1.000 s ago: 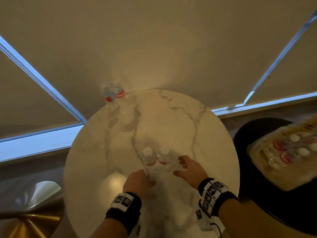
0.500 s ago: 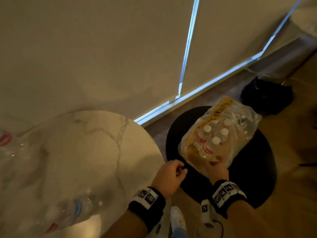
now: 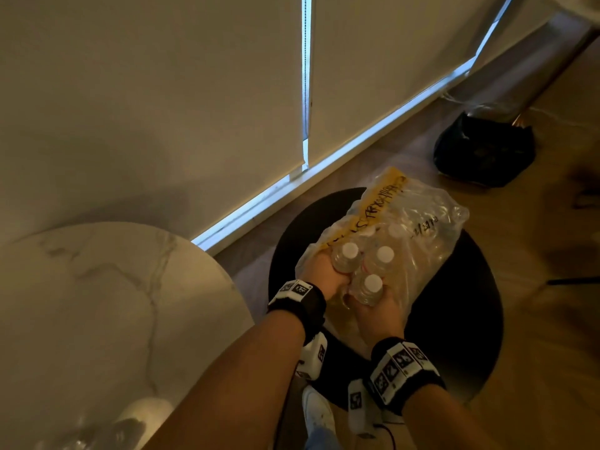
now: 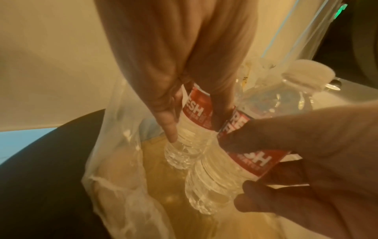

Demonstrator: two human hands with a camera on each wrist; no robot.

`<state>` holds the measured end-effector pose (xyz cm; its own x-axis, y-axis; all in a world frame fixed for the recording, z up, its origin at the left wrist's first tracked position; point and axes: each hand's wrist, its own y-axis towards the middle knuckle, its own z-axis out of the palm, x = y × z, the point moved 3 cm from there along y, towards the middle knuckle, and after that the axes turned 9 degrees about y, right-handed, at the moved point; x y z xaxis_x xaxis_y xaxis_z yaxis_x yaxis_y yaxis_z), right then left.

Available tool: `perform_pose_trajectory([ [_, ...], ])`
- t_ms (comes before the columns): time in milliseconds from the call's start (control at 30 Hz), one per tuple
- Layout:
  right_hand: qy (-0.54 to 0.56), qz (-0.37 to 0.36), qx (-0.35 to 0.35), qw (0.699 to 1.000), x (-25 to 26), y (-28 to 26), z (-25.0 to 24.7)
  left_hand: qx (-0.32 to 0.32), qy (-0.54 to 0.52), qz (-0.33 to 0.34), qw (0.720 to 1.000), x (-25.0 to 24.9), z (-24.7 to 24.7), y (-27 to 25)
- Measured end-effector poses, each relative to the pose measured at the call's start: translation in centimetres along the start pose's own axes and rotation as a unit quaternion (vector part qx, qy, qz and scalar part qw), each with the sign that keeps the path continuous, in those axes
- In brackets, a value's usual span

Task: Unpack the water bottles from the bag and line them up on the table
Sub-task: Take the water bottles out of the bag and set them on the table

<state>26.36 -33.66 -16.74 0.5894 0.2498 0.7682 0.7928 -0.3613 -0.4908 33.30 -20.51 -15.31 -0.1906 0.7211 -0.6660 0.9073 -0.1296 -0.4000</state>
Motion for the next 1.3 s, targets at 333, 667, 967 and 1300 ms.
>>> perform_pose_trajectory([
  [333,-0.135,-0.126,0.107,0.977,5.2,-10.6,-3.6,0.002,-0.068,0.035,0.997,-0.6,-4.5,-11.7],
  [667,-0.161,-0.152,0.269,0.937,0.2,-28.6,4.5,-0.16,-0.155,-0.066,0.973,12.5,-7.4,-36.6],
  [967,-0.158,-0.144,0.342,0.915,-3.9,-41.8,19.2,-0.286,-0.153,-0.187,0.927,26.3,-10.4,-50.6],
  [1300,-0.189,-0.17,0.374,0.892,-4.1,-41.7,21.6,-0.259,-0.139,-0.219,0.931,29.9,-10.7,-52.0],
])
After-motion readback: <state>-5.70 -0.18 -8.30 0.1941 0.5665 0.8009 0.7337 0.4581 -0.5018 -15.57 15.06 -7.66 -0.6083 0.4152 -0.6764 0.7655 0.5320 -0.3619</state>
